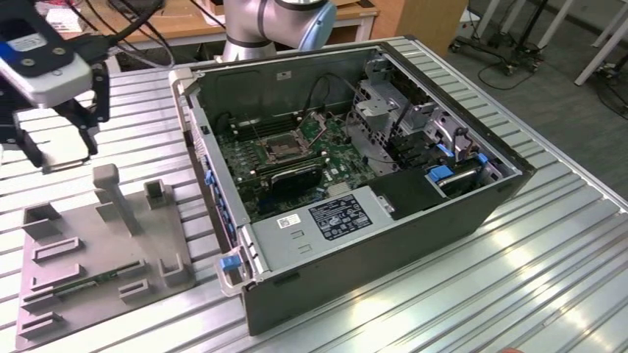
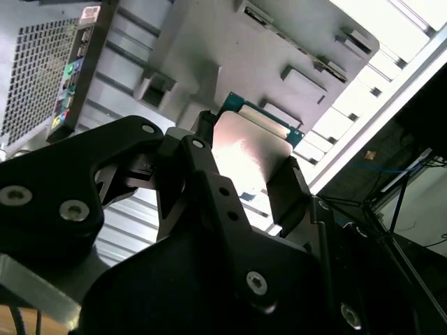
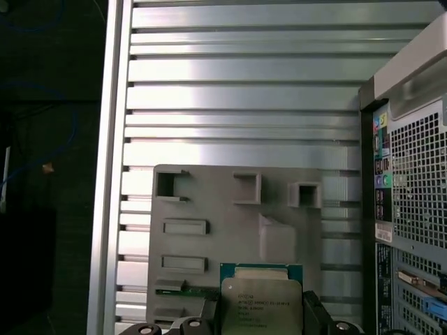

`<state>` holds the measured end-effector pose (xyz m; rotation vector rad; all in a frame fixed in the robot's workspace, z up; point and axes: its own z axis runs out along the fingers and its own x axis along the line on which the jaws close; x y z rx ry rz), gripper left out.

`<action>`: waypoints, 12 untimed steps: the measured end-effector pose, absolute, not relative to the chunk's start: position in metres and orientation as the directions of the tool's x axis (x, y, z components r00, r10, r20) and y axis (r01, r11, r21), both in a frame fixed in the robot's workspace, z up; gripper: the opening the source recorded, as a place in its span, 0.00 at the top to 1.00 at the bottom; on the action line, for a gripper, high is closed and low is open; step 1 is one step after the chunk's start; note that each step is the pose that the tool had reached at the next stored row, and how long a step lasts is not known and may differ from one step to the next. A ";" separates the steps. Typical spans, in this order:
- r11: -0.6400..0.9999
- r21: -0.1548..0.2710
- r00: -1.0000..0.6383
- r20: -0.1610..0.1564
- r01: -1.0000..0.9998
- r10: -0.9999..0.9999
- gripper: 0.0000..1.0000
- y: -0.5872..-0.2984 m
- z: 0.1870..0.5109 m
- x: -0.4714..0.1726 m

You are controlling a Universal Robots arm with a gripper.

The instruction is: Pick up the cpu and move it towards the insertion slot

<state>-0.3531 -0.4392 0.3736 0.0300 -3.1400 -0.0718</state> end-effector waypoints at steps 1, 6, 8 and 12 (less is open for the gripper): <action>0.999 0.046 -1.000 0.000 -0.019 -0.019 0.45 -0.439 0.374 -0.349; 0.999 0.046 -1.000 0.000 -0.019 -0.019 0.45 -0.439 0.374 -0.327; 0.999 0.046 -1.000 0.000 -0.019 -0.019 0.45 -0.439 0.374 -0.319; 0.999 0.046 -1.000 0.000 -0.019 -0.019 0.45 -0.439 0.374 -0.303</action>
